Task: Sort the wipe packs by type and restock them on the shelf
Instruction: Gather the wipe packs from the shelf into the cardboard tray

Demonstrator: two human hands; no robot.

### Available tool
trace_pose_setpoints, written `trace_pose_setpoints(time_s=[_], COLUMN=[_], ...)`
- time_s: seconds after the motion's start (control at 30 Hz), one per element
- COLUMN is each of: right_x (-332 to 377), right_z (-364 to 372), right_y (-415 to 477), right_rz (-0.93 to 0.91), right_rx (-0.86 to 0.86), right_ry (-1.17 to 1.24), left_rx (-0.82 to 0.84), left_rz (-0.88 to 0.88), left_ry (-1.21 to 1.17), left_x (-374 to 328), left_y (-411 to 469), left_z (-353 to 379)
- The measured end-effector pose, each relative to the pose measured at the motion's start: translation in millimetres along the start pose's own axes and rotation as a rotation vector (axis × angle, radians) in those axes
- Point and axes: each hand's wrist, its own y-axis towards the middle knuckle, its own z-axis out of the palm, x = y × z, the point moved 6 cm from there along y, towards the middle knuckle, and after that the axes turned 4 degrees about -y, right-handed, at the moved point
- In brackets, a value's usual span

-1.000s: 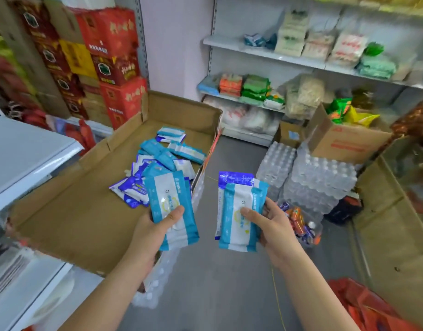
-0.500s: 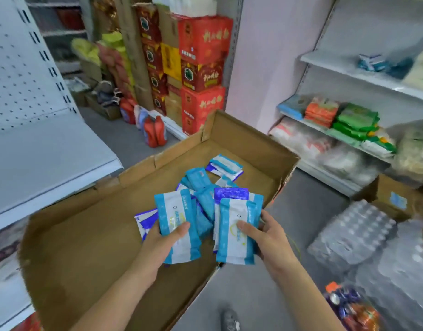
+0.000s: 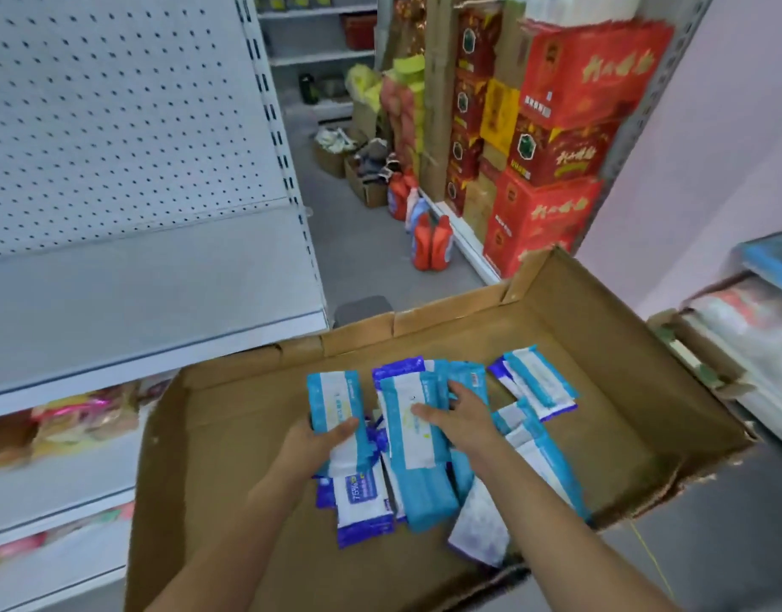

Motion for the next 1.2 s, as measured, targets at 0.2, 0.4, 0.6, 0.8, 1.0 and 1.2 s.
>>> trace_pose_setpoints(time_s=[0.2, 0.4, 0.6, 0.8, 1.0, 1.2], right_x=[12, 25, 55, 81, 84, 82], right_z=[22, 6, 24, 98, 183, 292], right_y=[40, 39, -6, -70, -125, -164], right_rz=[-0.018, -0.128, -0.296, -0.370, -0.416, -0.412], right_rx=[0.066, -0.022, 0.155, 0.501, 0.684, 0.795], right_ry=[-0.121, -0.206, -0.134, -0.003, -0.027, -0.096], left_rx=[0.004, -0.200, -0.278, -0.399, -0.520, -0.620], left_rz=[0.064, 0.194, 0.331, 0.407, 0.445, 0.440], left_ry=[0.080, 0.104, 0.060, 0.002, -0.039, -0.120], left_x=[-4, -15, -26, -21, -1, 42], left_y=[31, 0, -68, -138, -195, -222], left_z=[-11, -46, -60, -91, -159, -262])
